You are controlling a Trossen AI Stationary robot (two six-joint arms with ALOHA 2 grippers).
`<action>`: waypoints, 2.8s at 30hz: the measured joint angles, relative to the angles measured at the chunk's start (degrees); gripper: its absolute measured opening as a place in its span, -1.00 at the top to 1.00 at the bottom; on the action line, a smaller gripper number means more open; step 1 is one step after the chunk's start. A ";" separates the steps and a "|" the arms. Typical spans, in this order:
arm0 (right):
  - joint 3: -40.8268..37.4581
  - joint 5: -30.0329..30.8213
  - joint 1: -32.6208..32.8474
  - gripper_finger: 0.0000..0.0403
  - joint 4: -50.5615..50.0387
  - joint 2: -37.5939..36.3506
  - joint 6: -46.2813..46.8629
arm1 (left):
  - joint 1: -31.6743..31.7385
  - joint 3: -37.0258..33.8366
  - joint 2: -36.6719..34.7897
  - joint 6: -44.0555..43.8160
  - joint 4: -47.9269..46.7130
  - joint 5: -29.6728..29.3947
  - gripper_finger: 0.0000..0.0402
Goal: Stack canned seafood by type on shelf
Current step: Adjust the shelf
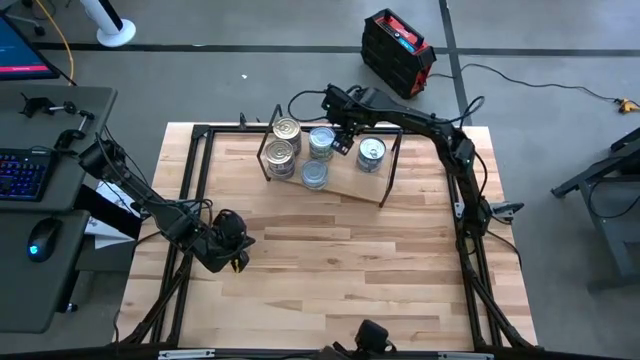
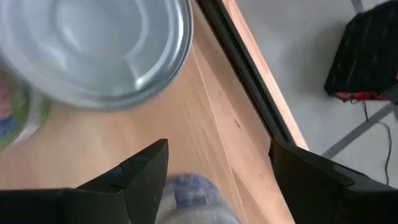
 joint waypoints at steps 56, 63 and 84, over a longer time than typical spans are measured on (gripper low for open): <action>0.15 24.74 48.78 -0.33 -20.87 -31.48 43.42 | 71.57 -15.80 -12.70 62.68 45.10 28.03 1.00; 0.15 24.74 49.16 -0.33 -20.84 -31.48 43.37 | 70.70 -15.82 -13.20 59.88 44.41 30.84 1.00; -44.51 13.61 55.72 -0.33 -16.26 -46.38 75.38 | 58.92 -15.78 -13.64 50.11 38.96 32.85 1.00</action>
